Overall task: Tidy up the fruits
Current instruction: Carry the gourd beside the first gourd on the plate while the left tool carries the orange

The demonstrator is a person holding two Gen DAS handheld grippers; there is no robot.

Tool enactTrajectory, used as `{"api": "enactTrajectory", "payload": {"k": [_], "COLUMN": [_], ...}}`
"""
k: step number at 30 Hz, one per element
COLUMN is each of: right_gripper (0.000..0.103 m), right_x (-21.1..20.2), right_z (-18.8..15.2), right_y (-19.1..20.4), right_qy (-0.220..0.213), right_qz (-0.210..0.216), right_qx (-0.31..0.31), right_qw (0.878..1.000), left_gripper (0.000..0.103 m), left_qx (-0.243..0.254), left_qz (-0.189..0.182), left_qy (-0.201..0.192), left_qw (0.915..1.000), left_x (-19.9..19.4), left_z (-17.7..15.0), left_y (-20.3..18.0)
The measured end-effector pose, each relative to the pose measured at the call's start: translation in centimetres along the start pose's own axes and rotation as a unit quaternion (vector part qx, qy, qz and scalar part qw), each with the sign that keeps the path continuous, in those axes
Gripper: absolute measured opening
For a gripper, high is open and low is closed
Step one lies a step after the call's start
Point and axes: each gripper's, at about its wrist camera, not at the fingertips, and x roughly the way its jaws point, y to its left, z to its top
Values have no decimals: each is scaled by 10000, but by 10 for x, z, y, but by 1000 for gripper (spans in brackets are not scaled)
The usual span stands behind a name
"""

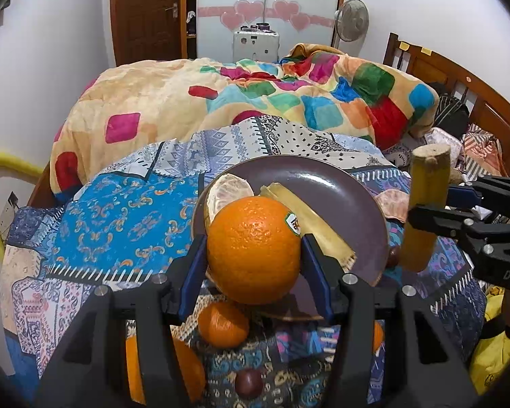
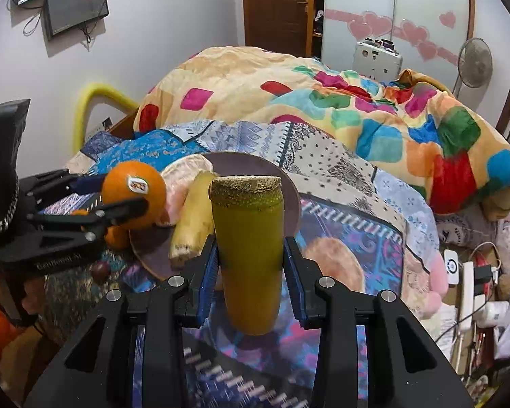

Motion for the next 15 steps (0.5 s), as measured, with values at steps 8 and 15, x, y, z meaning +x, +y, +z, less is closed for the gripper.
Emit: {"api": "enactTrajectory", "payload": {"k": [8,15], "right_gripper": [34,34], "right_x": [27,51], "right_z": [12,23], "right_y": [-5,-9], "right_qy": [97,241], "right_qz": [-40,-40], "right_qx": [141,258], "right_qw": [9998,9994], "left_gripper": [55,55], "left_qx": [69,303], "left_qz": [10,132], "left_qy": [-35,-92], "left_qw": [10000,9994], "left_x": [11,18], "left_z": [8,16], "left_y": [1,-8]}}
